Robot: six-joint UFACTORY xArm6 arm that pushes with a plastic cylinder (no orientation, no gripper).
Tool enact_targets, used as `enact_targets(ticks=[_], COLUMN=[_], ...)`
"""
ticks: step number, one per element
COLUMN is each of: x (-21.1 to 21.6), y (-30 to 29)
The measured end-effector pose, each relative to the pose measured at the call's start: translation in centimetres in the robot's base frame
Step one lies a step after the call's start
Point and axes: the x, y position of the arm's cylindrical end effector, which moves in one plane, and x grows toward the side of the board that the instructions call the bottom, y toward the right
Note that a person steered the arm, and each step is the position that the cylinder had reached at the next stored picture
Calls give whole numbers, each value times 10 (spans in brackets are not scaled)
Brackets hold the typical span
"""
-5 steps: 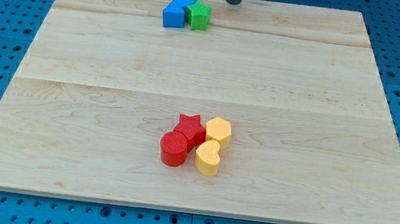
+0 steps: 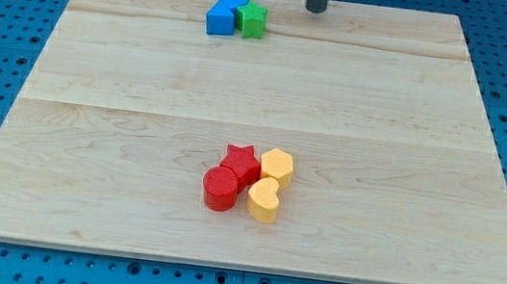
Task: Move your arm towards green circle
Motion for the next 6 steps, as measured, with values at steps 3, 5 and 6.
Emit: enact_targets(ticks=[3,5,6], x=[149,52,-32], y=[-122,-304,-321])
